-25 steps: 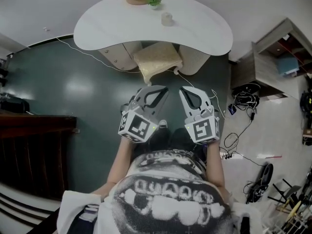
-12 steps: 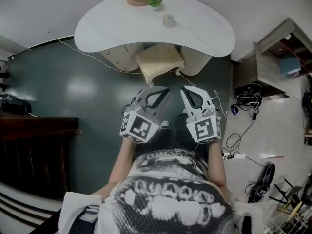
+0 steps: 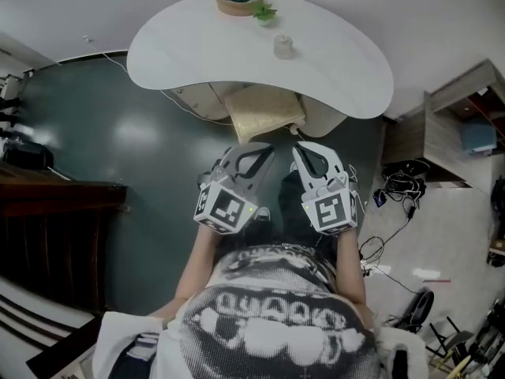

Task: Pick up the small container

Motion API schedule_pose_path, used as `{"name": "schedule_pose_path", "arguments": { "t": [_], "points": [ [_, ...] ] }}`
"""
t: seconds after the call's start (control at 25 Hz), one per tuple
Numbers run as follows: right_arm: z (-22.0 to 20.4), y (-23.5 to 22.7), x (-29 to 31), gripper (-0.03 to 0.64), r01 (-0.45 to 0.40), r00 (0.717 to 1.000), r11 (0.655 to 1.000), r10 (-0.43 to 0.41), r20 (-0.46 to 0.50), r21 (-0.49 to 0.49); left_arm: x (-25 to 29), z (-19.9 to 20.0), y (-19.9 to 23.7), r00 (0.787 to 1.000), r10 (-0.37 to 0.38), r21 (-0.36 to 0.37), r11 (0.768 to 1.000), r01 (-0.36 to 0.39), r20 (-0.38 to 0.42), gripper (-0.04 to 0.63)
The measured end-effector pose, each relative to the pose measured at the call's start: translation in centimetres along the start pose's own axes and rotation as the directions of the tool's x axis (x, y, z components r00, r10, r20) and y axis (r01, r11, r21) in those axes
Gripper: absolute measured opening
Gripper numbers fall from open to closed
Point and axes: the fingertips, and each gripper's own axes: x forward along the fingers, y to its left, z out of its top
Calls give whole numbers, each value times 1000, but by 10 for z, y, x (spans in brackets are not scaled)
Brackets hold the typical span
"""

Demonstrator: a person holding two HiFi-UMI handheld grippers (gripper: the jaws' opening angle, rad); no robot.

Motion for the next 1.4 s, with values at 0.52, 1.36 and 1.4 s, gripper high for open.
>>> {"name": "schedule_pose_path", "arguments": {
  "t": [0.52,1.36,1.4],
  "points": [
    [-29,-129,91,3,-191,980,980,193,39,-46,125,13,95,984,158,-48,986,-162,-79,5],
    [-58,-178,148,3,-317,946,944,322,46,-86,176,2,145,947,263,-71,957,-280,-187,5],
    [-59,-178,150,3,-317,946,945,321,42,-84,176,-1,146,947,259,-73,958,-277,-191,5]
  ]
}}
